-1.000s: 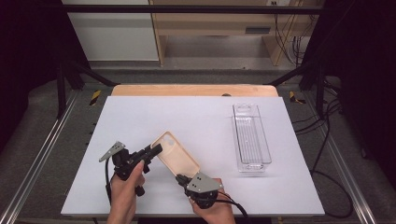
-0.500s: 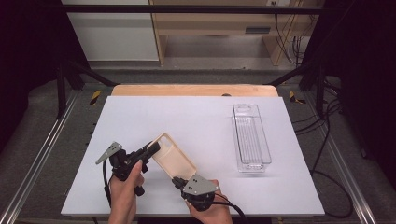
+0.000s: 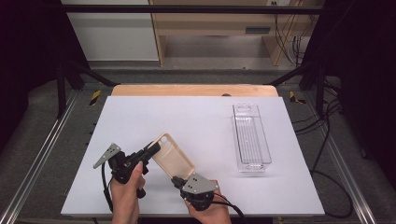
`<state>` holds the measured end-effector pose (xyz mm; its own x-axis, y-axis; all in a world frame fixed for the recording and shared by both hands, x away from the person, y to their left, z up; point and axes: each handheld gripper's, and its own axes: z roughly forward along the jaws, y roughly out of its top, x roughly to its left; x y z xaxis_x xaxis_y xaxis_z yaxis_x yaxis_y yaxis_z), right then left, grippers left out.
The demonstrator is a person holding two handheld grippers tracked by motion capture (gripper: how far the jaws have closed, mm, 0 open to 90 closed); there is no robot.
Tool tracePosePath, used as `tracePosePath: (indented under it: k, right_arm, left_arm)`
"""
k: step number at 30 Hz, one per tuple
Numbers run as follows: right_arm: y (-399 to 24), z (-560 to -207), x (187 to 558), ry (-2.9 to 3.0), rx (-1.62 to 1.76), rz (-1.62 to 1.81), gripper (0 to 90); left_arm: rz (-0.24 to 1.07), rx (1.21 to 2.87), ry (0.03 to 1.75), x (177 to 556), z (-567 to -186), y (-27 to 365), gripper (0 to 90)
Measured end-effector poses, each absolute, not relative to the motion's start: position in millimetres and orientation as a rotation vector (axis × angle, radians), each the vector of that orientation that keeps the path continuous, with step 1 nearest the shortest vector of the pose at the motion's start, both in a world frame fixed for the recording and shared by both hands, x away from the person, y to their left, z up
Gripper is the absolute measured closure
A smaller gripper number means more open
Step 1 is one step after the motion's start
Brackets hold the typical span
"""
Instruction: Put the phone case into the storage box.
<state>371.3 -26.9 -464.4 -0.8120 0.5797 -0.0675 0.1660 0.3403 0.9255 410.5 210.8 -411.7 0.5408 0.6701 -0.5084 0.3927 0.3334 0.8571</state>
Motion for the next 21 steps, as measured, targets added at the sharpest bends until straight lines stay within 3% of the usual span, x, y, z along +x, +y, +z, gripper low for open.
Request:
tracePosePath:
  k: [4,13,21]
  right_arm:
    - [-26,-464,373,2.224,0.654,1.483,85.7]
    - [-29,-453,375,2.177,0.682,1.517,44.8]
    - [-32,-446,381,2.174,0.737,1.490,18.8]
  left_arm:
    - [0.253,1.297,1.036,409,-407,209,79.3]
    - [0.361,1.366,0.982,405,-403,203,79.4]
    - [0.482,1.434,0.906,398,-393,194,79.4]
